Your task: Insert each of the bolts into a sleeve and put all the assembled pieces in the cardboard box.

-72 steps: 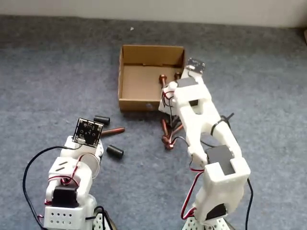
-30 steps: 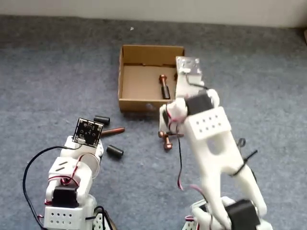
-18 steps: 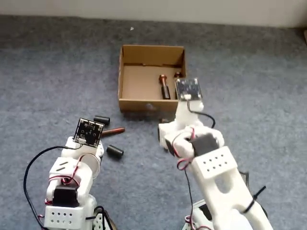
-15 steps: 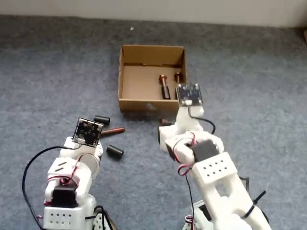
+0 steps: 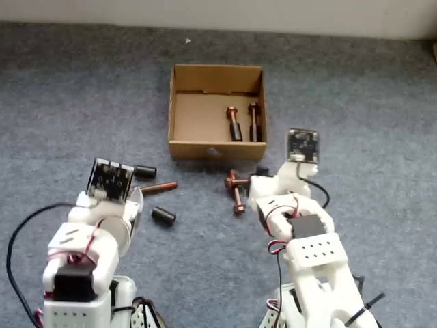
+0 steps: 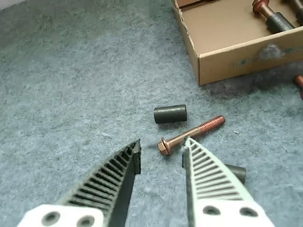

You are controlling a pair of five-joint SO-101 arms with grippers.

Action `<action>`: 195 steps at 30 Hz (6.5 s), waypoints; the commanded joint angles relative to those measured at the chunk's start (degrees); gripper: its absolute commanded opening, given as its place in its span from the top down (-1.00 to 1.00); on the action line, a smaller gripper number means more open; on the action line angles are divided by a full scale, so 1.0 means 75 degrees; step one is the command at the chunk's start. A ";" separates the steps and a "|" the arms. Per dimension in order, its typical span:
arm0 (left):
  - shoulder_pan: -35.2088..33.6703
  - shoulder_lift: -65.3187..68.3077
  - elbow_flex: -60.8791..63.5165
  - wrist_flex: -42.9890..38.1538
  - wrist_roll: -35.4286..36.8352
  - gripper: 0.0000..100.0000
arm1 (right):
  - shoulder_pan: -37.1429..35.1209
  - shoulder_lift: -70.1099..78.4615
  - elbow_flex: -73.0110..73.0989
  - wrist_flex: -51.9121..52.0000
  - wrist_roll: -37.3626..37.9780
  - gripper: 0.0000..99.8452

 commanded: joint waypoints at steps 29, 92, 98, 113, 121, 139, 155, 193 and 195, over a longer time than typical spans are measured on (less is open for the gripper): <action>0.4472 1.2935 -0.7508 -0.2075 0.1160 0.63 | 0.2913 -0.0240 -0.0076 -0.0709 0.0035 0.99; 0.5187 1.2736 -0.9078 0.0891 0.0422 0.99 | 0.2866 -0.0240 -0.0064 -0.0709 0.0035 0.99; 0.4882 1.0520 -0.7508 0.1020 0.0434 0.99 | 0.2866 -0.0240 -0.0064 -0.0709 0.0035 0.99; 0.2690 0.5281 -0.3745 -0.0574 0.2590 0.99 | 0.2866 -0.0240 -0.0053 -0.0709 0.0035 0.99; 0.1354 0.3827 -0.3007 -0.0645 0.4829 0.89 | 0.2854 -0.0240 -0.0064 -0.0709 0.0035 0.99; 0.0334 0.3511 -0.2104 -0.1512 0.5978 0.59 | 0.2702 -0.0240 -0.0041 -0.0709 0.0035 0.99; 0.1846 0.4648 -0.2643 -0.0598 -0.0281 0.73 | 0.2702 -0.0193 -0.0064 -0.0709 0.0035 0.99; 0.3030 1.3919 -0.6734 -0.0387 -0.1055 0.99 | 0.2690 -0.0240 -0.0064 -0.0697 0.0047 0.99; 0.3018 1.3708 -0.6734 -0.0352 -0.0938 0.99 | 0.2690 -0.0240 -0.0064 -0.0686 0.0047 0.99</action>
